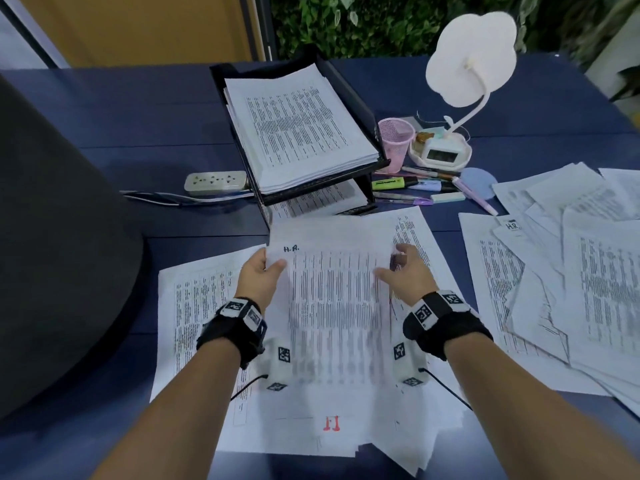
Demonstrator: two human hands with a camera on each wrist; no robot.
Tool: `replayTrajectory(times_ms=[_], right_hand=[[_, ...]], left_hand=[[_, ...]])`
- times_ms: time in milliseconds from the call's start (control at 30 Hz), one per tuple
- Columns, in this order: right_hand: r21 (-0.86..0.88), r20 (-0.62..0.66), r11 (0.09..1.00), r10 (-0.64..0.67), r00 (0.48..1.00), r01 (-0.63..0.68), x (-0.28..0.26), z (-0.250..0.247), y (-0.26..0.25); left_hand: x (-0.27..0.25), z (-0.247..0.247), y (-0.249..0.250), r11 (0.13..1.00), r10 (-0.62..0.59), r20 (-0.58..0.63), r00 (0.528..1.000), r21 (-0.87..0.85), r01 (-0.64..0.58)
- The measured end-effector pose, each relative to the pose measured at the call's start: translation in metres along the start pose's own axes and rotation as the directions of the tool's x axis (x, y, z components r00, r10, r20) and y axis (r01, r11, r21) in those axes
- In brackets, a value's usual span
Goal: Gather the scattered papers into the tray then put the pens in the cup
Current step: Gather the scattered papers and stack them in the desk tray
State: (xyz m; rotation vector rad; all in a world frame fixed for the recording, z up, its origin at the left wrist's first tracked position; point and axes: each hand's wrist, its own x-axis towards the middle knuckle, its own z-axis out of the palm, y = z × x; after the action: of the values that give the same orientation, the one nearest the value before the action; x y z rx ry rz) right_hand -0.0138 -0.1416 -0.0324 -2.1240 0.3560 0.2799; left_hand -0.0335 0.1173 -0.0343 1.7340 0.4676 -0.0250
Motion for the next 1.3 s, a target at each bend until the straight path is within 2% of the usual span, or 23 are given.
replayTrajectory(times_ms=[100,200,267,333,433,533,600,733,833,933,1067,1133,1200,1300], right_hand=[[0.113,0.003,0.993,0.044,0.999,-0.044,0.0,-0.01,0.001],[0.051,-0.026,0.998,0.05,0.998,-0.049,0.005,-0.019,0.006],[-0.026,-0.109,0.997,0.068,0.992,-0.072,0.009,-0.026,0.011],[-0.141,-0.19,0.982,0.096,0.977,-0.124,0.013,-0.033,0.016],[-0.3,-0.306,0.922,0.15,0.94,-0.245,0.017,-0.045,0.025],[-0.364,-0.322,0.87,0.218,0.921,-0.333,0.021,-0.053,0.031],[-0.338,-0.297,0.884,0.226,0.928,-0.324,0.024,-0.054,0.035],[-0.315,-0.217,0.911,0.205,0.954,-0.268,0.024,-0.056,0.038],[-0.328,-0.222,0.901,0.22,0.95,-0.285,0.023,-0.059,0.036],[-0.36,-0.248,0.876,0.241,0.938,-0.32,0.021,-0.063,0.039],[-0.322,-0.229,0.897,0.236,0.945,-0.302,0.02,-0.07,0.044],[-0.3,-0.236,0.905,0.237,0.943,-0.302,0.019,-0.073,0.046],[-0.276,-0.237,0.913,0.237,0.942,-0.3,0.019,-0.076,0.047],[-0.228,-0.207,0.931,0.24,0.949,-0.285,0.017,-0.079,0.05]], left_hand=[[0.005,0.011,0.013,0.984,-0.002,-0.014,1.0,-0.177,0.0],[0.012,0.024,0.015,0.985,-0.023,0.076,0.997,-0.171,0.035],[0.016,0.035,0.012,0.998,-0.061,0.125,0.99,-0.006,0.062],[0.015,0.045,0.009,0.965,-0.047,0.183,0.982,0.261,-0.003],[0.01,0.057,0.003,0.789,0.009,0.245,0.969,0.593,-0.158],[0.001,0.065,0.001,0.624,-0.009,0.318,0.948,0.742,-0.243],[-0.004,0.07,0.003,0.604,-0.022,0.323,0.946,0.758,-0.246],[-0.007,0.079,0.011,0.699,-0.039,0.351,0.936,0.679,-0.225],[-0.004,0.085,0.015,0.811,-0.046,0.37,0.928,0.556,-0.182],[-0.003,0.092,0.017,0.875,-0.071,0.398,0.915,0.465,-0.135],[-0.006,0.101,0.025,0.986,-0.048,0.358,0.932,0.169,-0.014],[-0.006,0.106,0.026,0.997,-0.067,0.291,0.954,0.052,0.054],[-0.004,0.109,0.025,0.991,-0.123,0.238,0.963,0.075,0.108],[0.0,0.111,0.024,0.982,-0.154,0.244,0.957,0.143,0.121]])
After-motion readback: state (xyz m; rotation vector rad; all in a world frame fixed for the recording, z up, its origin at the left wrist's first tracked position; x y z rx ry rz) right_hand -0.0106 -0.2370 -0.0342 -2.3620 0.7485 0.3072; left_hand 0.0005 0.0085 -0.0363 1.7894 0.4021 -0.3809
